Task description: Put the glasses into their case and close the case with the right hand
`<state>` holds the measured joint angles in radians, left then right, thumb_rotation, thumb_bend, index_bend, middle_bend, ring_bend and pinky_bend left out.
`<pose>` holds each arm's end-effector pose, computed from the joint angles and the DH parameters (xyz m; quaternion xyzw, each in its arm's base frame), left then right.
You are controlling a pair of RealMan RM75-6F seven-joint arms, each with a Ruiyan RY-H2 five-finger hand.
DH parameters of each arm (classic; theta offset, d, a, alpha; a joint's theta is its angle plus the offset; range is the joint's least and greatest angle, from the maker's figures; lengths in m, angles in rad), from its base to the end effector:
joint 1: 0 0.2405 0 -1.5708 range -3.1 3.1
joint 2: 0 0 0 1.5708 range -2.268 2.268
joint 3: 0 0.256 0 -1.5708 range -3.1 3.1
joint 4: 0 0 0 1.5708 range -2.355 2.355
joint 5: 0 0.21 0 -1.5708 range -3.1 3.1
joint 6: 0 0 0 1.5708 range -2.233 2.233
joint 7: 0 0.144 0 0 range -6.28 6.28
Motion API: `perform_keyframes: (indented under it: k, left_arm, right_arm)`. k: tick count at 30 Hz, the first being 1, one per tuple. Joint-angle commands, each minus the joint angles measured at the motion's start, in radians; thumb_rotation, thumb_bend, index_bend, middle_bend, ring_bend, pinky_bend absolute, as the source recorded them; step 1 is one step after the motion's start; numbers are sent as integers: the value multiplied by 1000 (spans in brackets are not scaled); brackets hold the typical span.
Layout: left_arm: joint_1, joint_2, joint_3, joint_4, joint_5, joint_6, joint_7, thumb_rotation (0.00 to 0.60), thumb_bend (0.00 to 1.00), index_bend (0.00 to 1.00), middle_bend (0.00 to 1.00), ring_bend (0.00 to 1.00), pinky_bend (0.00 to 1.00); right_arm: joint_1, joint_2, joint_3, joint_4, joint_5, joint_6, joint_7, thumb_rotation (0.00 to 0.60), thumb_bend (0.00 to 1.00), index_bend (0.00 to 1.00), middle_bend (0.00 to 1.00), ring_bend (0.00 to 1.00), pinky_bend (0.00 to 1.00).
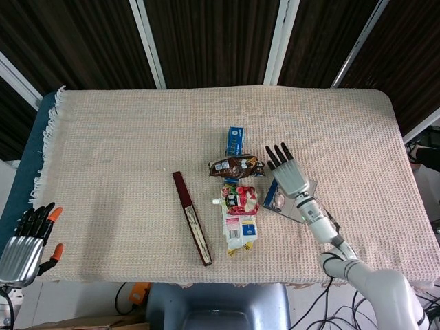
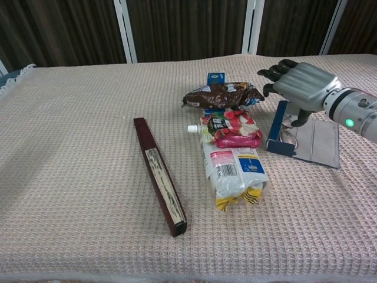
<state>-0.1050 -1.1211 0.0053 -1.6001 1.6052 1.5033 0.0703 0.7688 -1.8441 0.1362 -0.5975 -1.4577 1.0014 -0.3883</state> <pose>-0.2994 0.1748 0.1485 -0.6498 -0.3435 -0.3789 0.5624 -0.2241 -0.4113 -0.0227 0.7831 -0.0814 0.2338 0.5705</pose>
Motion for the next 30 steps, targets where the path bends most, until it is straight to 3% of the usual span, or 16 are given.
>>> perform_keyframes:
  k: [1, 8, 19, 24, 30]
  left_arm:
    - [0, 1, -1, 0, -4, -1, -1, 600, 413, 0, 0, 0, 60]
    - [-5, 1, -3, -3, -6, -9, 0, 600, 413, 0, 0, 0, 61]
    - [-3, -5, 2, -7, 10, -1, 17, 600, 413, 0, 0, 0, 60]
    - [-4, -14, 6, -7, 19, -1, 40, 600, 413, 0, 0, 0, 60]
    - [-6, -21, 8, -5, 24, -4, 52, 600, 412, 0, 0, 0, 60]
  right_arm:
    - [7, -6, 5, 6, 6, -3, 2, 600, 252, 408, 54, 0, 0]
    - [-20, 32, -17, -33, -17, 50, 51, 600, 252, 408, 54, 0, 0]
    - [-157, 233, -158, -188, -163, 260, 193, 600, 252, 469, 52, 0, 0]
    - [-197, 278, -224, -141, -228, 307, 249, 600, 252, 524, 48, 0, 0]
    - [-215, 246, -245, -38, -244, 298, 333, 600, 252, 549, 54, 0, 0]
